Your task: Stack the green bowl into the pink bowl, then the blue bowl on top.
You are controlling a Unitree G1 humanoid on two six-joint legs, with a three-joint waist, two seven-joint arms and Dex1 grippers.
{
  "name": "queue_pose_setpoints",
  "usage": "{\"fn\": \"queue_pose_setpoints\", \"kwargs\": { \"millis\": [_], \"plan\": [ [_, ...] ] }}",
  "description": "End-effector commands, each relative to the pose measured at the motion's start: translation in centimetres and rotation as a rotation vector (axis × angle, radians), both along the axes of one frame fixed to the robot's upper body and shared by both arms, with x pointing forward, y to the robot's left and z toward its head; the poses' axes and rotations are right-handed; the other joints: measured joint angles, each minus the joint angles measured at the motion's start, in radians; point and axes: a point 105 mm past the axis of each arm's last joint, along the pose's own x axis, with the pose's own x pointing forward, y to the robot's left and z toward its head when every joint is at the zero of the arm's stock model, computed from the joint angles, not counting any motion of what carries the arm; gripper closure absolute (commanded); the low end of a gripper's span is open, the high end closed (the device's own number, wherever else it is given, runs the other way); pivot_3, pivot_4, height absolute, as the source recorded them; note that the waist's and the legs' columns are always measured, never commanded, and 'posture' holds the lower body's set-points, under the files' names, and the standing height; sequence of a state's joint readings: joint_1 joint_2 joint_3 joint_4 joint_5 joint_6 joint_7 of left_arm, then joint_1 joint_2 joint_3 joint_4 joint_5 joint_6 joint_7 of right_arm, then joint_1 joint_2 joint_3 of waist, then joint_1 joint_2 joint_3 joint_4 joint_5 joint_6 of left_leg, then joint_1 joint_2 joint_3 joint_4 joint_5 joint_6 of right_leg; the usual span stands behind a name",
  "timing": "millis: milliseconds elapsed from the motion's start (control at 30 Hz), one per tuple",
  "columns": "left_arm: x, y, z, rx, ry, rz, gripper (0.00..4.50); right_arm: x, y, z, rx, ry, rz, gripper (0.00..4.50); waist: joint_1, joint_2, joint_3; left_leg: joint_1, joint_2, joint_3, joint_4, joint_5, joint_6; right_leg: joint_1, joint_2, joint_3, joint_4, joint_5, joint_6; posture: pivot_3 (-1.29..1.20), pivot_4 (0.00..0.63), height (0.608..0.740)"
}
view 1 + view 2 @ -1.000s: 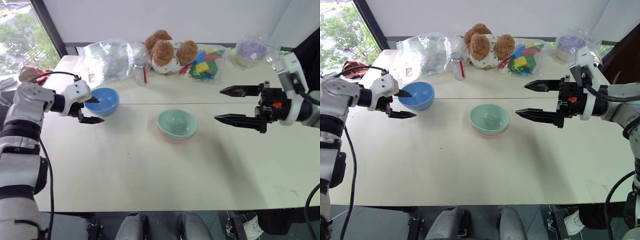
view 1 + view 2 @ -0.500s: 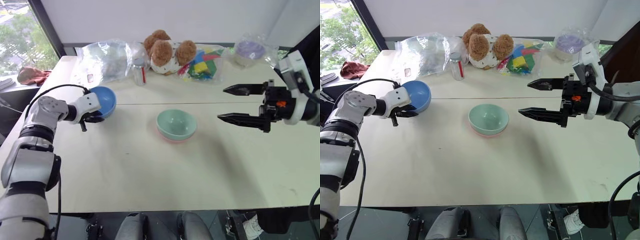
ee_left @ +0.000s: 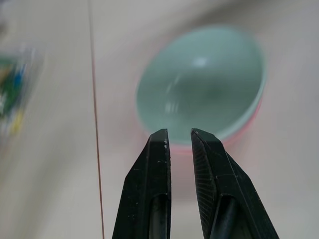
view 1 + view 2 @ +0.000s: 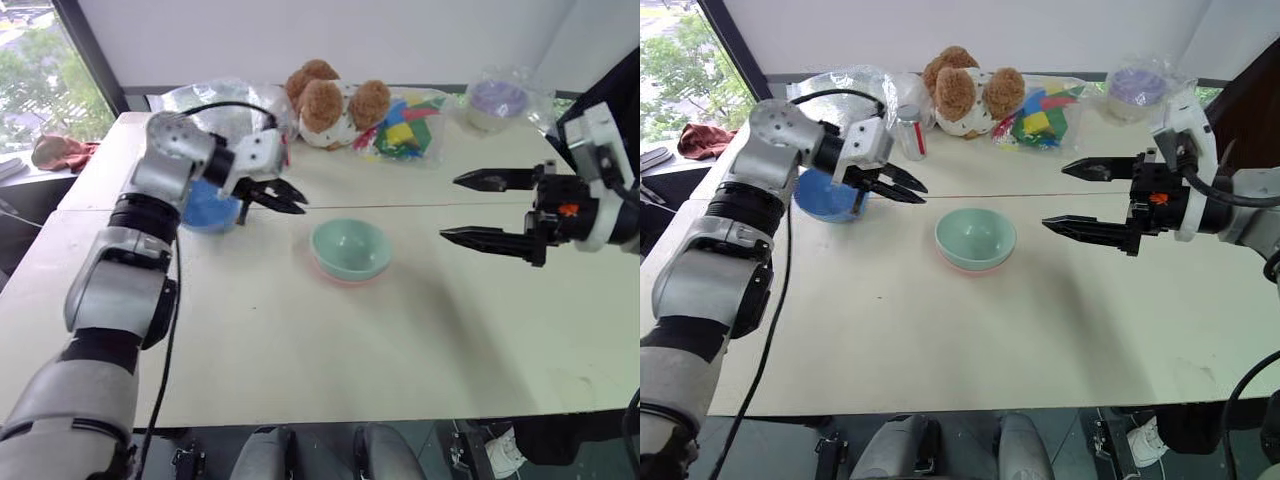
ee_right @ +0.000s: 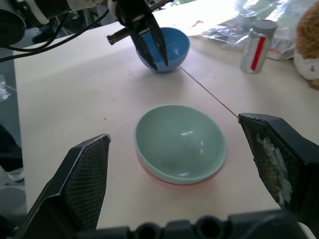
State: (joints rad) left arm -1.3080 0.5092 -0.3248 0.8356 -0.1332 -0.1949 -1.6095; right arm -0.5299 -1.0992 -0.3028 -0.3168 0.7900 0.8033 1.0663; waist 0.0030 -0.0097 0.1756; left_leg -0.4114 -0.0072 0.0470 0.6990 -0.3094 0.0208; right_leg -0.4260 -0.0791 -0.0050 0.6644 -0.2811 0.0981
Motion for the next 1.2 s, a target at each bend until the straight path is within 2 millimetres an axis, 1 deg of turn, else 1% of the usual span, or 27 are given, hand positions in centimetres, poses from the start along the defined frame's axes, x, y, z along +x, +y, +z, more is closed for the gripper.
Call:
{"fn": "queue_pose_setpoints", "kwargs": {
  "millis": [33, 133, 200, 300, 367, 467, 500, 533, 567, 633, 667, 700, 767, 867, 967, 1100, 1200],
  "plan": [
    [-1.9, -3.0, 1.3, -0.015, -0.023, -0.144, 3.80, -0.9, 0.0, 1.2, -0.013, -0.063, -0.012, 0.00, 0.000, 0.000, 0.000, 0.000, 0.000, 0.000, 0.000, 0.000, 0.000, 0.000, 0.000, 0.000, 0.000, 0.000, 0.000, 0.00, 0.150, 0.740],
    [-2.0, -3.9, 1.0, 0.009, -0.032, -0.175, 3.80, -1.3, 0.1, 1.1, -0.010, -0.062, -0.021, 0.00, 0.001, 0.000, 0.000, 0.000, 0.000, 0.000, 0.001, 0.000, 0.000, 0.000, 0.000, 0.000, 0.001, 0.000, 0.000, 0.00, 0.150, 0.740],
    [-1.5, -3.7, 0.9, 0.024, -0.044, -0.153, 3.80, -1.6, 0.1, 1.1, -0.002, -0.061, -0.028, 0.00, 0.001, 0.000, 0.000, 0.000, 0.000, 0.000, 0.001, 0.000, 0.000, 0.000, 0.001, 0.000, 0.000, 0.000, 0.000, 0.00, 0.150, 0.740],
    [0.2, -1.4, 0.7, 0.067, -0.083, -0.049, 3.80, -1.8, 0.0, 0.9, 0.000, -0.055, -0.038, 0.00, 0.001, 0.000, 0.000, 0.000, 0.000, 0.000, 0.001, 0.000, 0.000, 0.000, 0.002, 0.000, 0.000, 0.000, 0.000, 0.00, 0.150, 0.740],
    [1.9, 1.4, 0.5, 0.082, -0.111, 0.105, 3.80, -1.7, 0.1, 0.6, 0.004, -0.052, -0.041, 0.00, -0.001, 0.000, 0.000, 0.000, 0.000, 0.000, 0.000, 0.000, 0.000, 0.000, 0.002, 0.000, 0.000, 0.000, 0.000, 0.00, 0.150, 0.740],
    [3.4, 5.6, 0.4, 0.083, -0.127, 0.301, 3.10, -1.6, 0.2, 0.4, 0.013, -0.048, -0.040, 0.00, -0.011, 0.000, 0.000, 0.000, 0.000, 0.000, 0.000, 0.000, 0.000, 0.000, 0.002, 0.000, 0.000, 0.000, 0.000, 0.00, 0.150, 0.740],
    [3.8, 7.2, 0.3, 0.096, -0.144, 0.359, 2.57, -1.5, 0.3, 0.3, 0.016, -0.046, -0.038, 0.00, -0.014, 0.000, 0.000, 0.000, 0.000, 0.000, 0.000, 0.000, 0.000, 0.000, 0.002, 0.000, 0.000, 0.000, 0.000, 0.00, 0.150, 0.740],
    [3.9, 8.6, 0.1, 0.108, -0.153, 0.408, 2.18, -1.5, 0.3, 0.2, 0.017, -0.044, -0.035, 0.00, -0.014, 0.000, 0.000, 0.000, 0.000, 0.000, 0.000, 0.000, 0.000, 0.000, 0.002, 0.000, 0.000, 0.000, 0.000, 0.00, 0.150, 0.740],
    [4.0, 9.8, 0.1, 0.115, -0.159, 0.448, 1.70, -1.4, 0.4, 0.1, 0.017, -0.042, -0.031, 0.00, -0.014, 0.000, 0.000, 0.000, 0.000, 0.000, 0.000, 0.000, 0.000, 0.000, 0.002, 0.000, 0.000, 0.000, 0.000, 0.00, 0.150, 0.740],
    [4.0, 12.4, -0.3, 0.137, -0.158, 0.534, 0.65, -1.2, 0.4, 0.0, 0.018, -0.040, -0.026, 0.00, -0.012, 0.000, 0.000, 0.000, 0.000, 0.000, 0.000, 0.000, 0.000, 0.000, 0.002, 0.000, 0.000, 0.000, 0.000, 0.00, 0.150, 0.740],
    [3.9, 14.3, -0.8, 0.162, -0.153, 0.594, 0.21, -1.0, 0.5, 0.0, 0.014, -0.040, -0.022, 0.00, -0.013, 0.000, 0.000, 0.000, 0.000, 0.000, 0.000, 0.000, 0.000, 0.000, 0.001, 0.000, 0.000, 0.000, 0.000, 0.00, 0.150, 0.740],
    [3.8, 16.2, -1.5, 0.193, -0.150, 0.662, 0.21, -0.8, 0.5, -0.1, 0.011, -0.039, -0.016, 0.00, -0.014, 0.000, 0.000, 0.000, 0.000, 0.000, 0.000, 0.000, 0.000, 0.000, 0.001, 0.000, 0.000, 0.000, 0.000, 0.00, 0.150, 0.740],
    [3.3, 18.5, -2.8, 0.231, -0.119, 0.735, 0.21, -0.7, 0.6, -0.1, 0.007, -0.038, -0.006, 0.00, -0.015, 0.000, 0.000, 0.000, 0.000, 0.000, 0.000, 0.000, 0.000, 0.000, 0.001, 0.000, 0.000, 0.000, 0.000, 0.00, 0.150, 0.740],
    [3.0, 19.8, -4.6, 0.252, -0.085, 0.783, 0.21, -0.5, 0.6, 0.0, 0.003, -0.039, 0.001, 0.00, -0.008, 0.000, 0.000, 0.000, 0.000, 0.000, 0.000, 0.000, 0.000, 0.000, 0.001, 0.000, 0.000, 0.000, 0.000, 0.00, 0.150, 0.740],
    [3.5, 20.2, -6.0, 0.267, -0.111, 0.829, 0.21, -0.4, 0.6, 0.0, -0.001, -0.040, 0.006, 0.00, 0.004, -0.001, 0.000, 0.000, 0.000, 0.000, 0.001, 0.000, 0.001, 0.000, 0.000, -0.001, 0.000, 0.000, 0.000, 0.00, 0.150, 0.740],
    [5.1, 19.1, -7.7, 0.206, -0.143, 0.907, 0.21, -0.3, 0.6, 0.2, -0.012, -0.041, 0.009, 0.00, 0.013, -0.002, 0.000, 0.000, -0.001, 0.000, 0.001, 0.000, 0.001, 0.000, -0.001, -0.001, 0.000, 0.000, 0.000, 0.00, 0.150, 0.740],
    [5.5, 18.6, -8.3, 0.215, -0.152, 0.918, 0.21, -0.5, 0.5, 0.3, -0.020, -0.039, 0.007, 0.00, 0.009, -0.002, 0.000, 0.000, -0.001, 0.000, 0.001, 0.000, 0.001, 0.000, -0.001, -0.001, 0.000, 0.000, 0.001, 0.00, 0.150, 0.740]
  ]
}}
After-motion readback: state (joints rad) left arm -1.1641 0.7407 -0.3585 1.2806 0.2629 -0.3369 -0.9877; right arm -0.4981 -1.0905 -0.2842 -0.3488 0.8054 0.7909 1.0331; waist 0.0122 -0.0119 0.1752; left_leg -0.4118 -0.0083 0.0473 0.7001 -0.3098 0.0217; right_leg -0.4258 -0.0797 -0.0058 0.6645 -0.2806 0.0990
